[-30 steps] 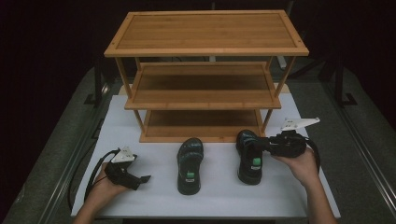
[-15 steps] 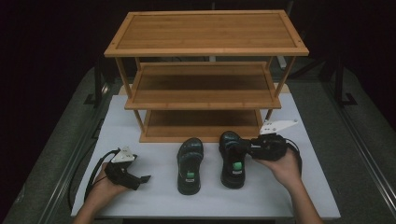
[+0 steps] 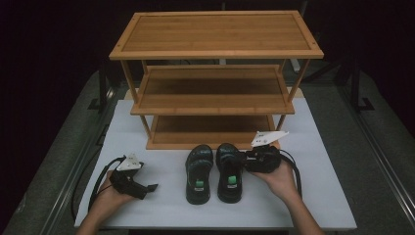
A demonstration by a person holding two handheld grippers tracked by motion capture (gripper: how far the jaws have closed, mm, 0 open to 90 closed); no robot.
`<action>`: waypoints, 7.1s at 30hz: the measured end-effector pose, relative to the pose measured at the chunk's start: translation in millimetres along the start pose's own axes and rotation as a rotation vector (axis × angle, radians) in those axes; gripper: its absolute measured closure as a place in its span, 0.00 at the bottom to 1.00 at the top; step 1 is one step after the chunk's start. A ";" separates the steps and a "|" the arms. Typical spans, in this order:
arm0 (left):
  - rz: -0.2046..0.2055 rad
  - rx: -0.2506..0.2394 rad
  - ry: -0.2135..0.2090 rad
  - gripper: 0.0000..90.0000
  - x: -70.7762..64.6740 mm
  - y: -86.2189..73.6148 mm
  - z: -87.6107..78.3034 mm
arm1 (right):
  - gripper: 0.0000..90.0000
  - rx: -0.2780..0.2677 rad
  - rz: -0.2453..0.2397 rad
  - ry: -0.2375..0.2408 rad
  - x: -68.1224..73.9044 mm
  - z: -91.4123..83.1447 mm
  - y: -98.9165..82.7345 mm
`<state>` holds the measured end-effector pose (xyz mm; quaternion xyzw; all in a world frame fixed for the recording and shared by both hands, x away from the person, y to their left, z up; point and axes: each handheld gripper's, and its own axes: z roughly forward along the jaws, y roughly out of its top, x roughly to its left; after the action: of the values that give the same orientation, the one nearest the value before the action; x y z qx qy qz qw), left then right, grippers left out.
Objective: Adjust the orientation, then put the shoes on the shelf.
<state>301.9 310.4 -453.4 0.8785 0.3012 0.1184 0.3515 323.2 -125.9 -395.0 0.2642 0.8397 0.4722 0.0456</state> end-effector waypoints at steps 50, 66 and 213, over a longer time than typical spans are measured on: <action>0.150 -0.135 -0.282 0.52 -42.2 115.5 15.9 | 0.61 -0.010 0.055 0.035 4.5 -5.8 -10.1; 0.173 -0.084 -0.340 0.63 -46.4 117.3 40.3 | 0.71 0.035 0.071 0.042 2.3 7.0 -13.5; 0.031 -0.175 -0.059 0.25 -4.2 125.3 98.5 | 0.36 0.039 0.069 -0.192 -46.1 59.1 -2.7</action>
<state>395.8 182.4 -438.4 0.8522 0.2655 0.1238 0.4336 380.9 -104.0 -437.6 0.3379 0.8309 0.4294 0.1046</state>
